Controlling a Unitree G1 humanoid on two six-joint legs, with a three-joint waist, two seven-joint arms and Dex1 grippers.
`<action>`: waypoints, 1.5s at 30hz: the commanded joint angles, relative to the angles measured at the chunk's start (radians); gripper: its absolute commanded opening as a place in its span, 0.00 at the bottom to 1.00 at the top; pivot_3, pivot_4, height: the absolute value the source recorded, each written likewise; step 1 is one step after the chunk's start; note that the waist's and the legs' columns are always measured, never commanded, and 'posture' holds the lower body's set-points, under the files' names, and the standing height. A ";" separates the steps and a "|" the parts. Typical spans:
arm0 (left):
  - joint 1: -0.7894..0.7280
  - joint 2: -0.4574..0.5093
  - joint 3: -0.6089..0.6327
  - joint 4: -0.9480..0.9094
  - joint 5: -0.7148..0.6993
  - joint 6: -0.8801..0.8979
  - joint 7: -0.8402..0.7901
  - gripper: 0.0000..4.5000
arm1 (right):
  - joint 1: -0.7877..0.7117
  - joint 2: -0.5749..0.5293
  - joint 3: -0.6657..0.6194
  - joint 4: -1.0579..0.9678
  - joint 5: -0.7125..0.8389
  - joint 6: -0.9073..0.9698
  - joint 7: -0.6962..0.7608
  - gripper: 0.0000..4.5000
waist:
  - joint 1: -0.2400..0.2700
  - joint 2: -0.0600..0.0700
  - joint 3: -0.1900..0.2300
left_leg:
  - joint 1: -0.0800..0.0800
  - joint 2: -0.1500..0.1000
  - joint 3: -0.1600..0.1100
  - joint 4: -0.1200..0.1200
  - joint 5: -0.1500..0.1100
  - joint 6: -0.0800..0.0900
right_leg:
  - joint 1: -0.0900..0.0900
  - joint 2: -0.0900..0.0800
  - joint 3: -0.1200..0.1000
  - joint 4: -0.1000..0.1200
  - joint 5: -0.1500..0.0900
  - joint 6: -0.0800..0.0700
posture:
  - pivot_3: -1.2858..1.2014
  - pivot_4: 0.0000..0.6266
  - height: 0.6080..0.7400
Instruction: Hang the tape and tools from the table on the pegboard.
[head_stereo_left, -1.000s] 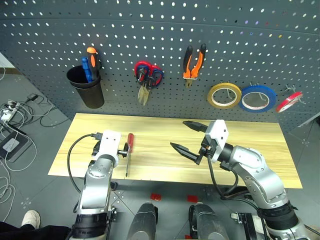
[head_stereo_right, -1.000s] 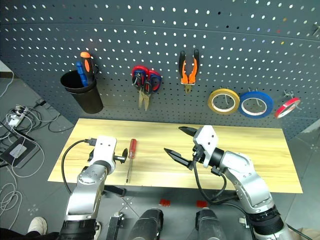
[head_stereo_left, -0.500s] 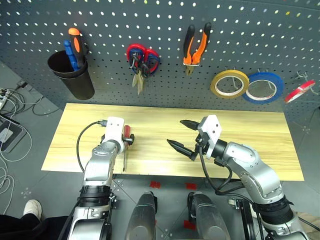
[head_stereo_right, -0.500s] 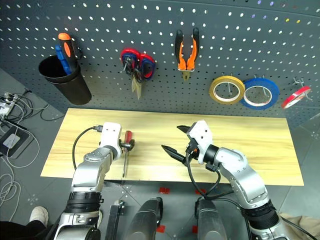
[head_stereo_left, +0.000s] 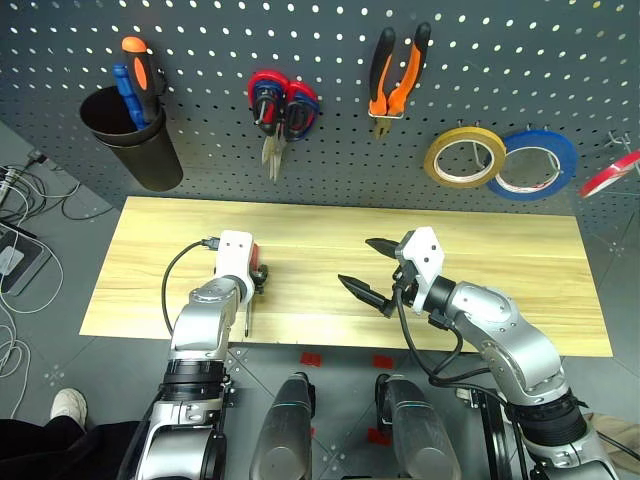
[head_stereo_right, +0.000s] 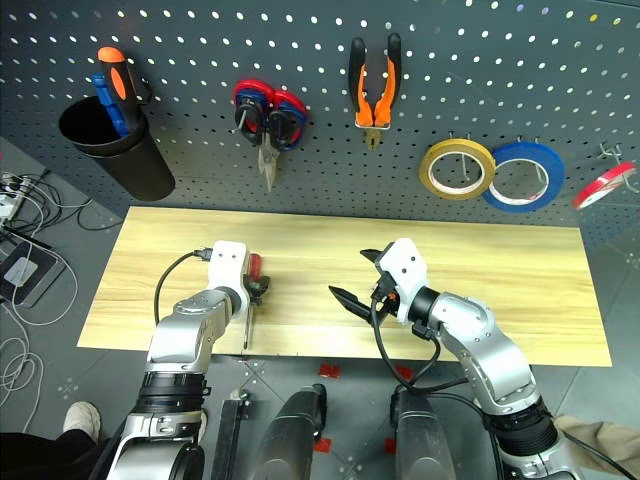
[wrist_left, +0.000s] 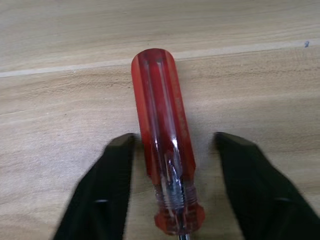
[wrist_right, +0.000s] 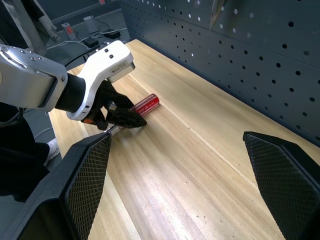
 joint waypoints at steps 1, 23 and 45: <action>0.011 0.014 0.002 0.003 -0.005 0.012 0.008 0.25 | -0.008 0.010 -0.012 -0.014 0.012 -0.018 0.009 1.00 | 0.000 0.000 0.000 | 0.000 0.000 0.000 0.000 0.000 0.000 | 0.000 0.000 0.000 0.000 0.000 0.000 | 0.56 0.74 1.00; 0.139 0.161 -0.162 -0.416 0.128 -0.196 0.010 0.21 | 0.034 0.022 -0.147 -0.095 0.205 -0.054 0.098 1.00 | 0.005 -0.005 -0.013 | -0.013 0.001 -0.001 -0.009 0.007 -0.013 | -0.015 -0.003 -0.003 -0.005 0.001 -0.001 | 0.57 0.45 1.00; -0.283 0.213 0.017 -0.466 0.254 -0.396 0.146 0.21 | -0.207 0.164 -0.225 -0.072 0.241 -0.104 -0.079 1.00 | 0.038 -0.011 -0.142 | -0.015 -0.001 0.000 -0.010 0.009 -0.016 | -0.015 0.000 -0.007 -0.006 0.001 -0.001 | 0.60 0.26 1.00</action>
